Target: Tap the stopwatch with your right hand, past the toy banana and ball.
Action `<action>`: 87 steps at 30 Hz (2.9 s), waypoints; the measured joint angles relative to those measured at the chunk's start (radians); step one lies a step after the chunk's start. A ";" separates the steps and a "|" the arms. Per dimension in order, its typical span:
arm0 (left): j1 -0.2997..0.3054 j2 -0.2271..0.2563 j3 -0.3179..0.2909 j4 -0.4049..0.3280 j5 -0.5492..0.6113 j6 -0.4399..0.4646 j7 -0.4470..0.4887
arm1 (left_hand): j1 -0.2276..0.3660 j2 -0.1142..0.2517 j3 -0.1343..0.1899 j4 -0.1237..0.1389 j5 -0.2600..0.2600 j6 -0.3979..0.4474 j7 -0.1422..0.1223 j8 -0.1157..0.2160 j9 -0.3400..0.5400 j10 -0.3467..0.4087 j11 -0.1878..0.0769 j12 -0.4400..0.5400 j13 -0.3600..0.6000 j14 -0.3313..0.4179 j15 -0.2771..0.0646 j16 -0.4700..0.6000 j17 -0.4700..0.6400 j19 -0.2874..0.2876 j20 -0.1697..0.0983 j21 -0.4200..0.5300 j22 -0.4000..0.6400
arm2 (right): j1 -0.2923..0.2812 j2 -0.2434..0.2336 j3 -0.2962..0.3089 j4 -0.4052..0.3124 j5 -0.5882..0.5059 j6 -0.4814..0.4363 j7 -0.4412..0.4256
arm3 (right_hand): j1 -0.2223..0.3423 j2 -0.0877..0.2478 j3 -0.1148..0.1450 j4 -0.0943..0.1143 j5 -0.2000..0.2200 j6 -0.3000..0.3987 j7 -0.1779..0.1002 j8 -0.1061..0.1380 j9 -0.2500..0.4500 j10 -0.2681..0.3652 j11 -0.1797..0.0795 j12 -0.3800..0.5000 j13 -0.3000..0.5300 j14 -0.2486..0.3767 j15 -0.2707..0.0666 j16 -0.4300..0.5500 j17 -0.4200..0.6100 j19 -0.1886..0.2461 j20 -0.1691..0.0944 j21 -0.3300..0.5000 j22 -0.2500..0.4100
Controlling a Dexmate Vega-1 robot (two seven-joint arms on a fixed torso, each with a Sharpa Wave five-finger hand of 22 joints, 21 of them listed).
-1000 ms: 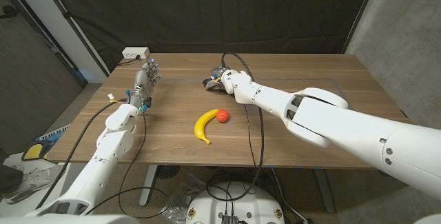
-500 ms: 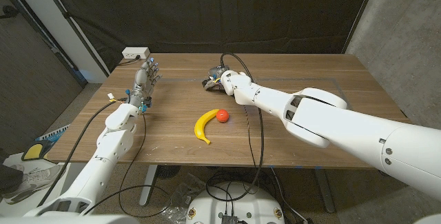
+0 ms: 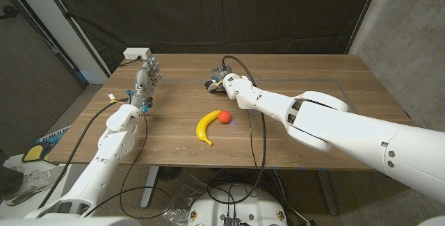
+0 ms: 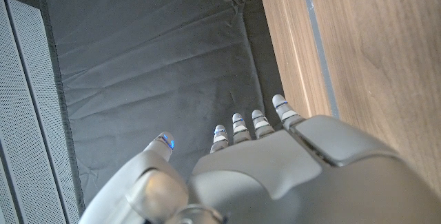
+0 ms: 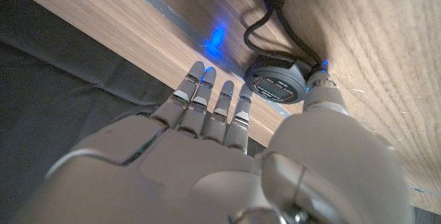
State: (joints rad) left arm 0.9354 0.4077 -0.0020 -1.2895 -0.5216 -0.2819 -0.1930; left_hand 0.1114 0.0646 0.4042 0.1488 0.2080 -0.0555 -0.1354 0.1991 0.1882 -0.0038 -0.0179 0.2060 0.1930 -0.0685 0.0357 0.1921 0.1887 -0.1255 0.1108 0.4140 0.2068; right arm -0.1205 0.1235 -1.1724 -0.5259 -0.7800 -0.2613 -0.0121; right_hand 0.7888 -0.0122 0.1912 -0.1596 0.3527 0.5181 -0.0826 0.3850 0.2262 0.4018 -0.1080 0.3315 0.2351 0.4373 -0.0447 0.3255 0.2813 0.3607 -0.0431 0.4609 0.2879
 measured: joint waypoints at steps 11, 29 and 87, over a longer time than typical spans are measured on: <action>-0.008 -0.002 0.006 0.009 0.001 -0.005 -0.002 | -0.003 -0.003 -0.007 -0.001 0.000 0.000 0.000 0.000 0.000 0.000 0.000 0.000 0.000 0.000 0.000 0.000 0.000 0.000 0.000 0.000 0.000 | -0.009 0.002 -0.008 0.020 0.000 0.002 -0.066 | 0.059 -0.011 -0.018 0.009 0.007 0.058 0.058 0.020 0.000 0.100 -0.032 0.024 0.004 0.102 -0.006 0.019 0.027 0.023 -0.001 0.072 0.039; -0.033 -0.005 0.012 0.043 0.002 -0.012 -0.013 | -0.012 -0.011 -0.010 0.002 0.007 0.000 0.000 0.000 0.000 0.000 0.000 0.000 0.000 -0.005 0.005 0.000 0.000 -0.006 0.006 -0.004 0.000 | 0.021 0.032 -0.043 0.129 0.070 0.079 -0.144 | 0.234 -0.060 -0.160 0.041 -0.014 0.124 0.062 0.083 -0.001 0.347 -0.017 -0.015 0.091 0.441 -0.070 0.408 0.457 0.069 0.002 0.411 0.199; -0.044 -0.007 0.017 0.054 0.004 -0.026 -0.024 | -0.024 -0.005 -0.022 -0.003 0.015 -0.007 0.007 0.000 0.000 -0.011 0.000 0.000 0.000 -0.016 0.002 -0.004 -0.003 -0.014 0.007 -0.008 0.000 | -0.082 -0.121 0.013 -0.169 -0.043 -0.012 -0.174 | 0.301 0.092 -0.370 0.152 0.045 -0.105 -0.028 -0.052 -0.032 0.077 -0.007 -0.151 0.069 0.172 -0.016 0.009 0.223 -0.087 0.003 0.647 -0.070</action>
State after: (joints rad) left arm 0.8915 0.4011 0.0152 -1.2356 -0.5177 -0.3075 -0.2169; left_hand 0.0877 0.0598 0.3821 0.1461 0.2234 -0.0627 -0.1282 0.1991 0.1882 -0.0148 -0.0180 0.2060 0.1929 -0.0846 0.0376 0.1879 0.1859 -0.1399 0.1179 0.4063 0.2067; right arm -0.2021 0.0023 -1.1590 -0.6947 -0.8228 -0.2733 -0.1862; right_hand 1.0898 0.0802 -0.1786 -0.0077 0.3980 0.4128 -0.1108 0.3333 0.1939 0.4787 -0.1147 0.1802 0.3040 0.6089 -0.0605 0.3349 0.5039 0.2737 -0.0403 1.1084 0.2174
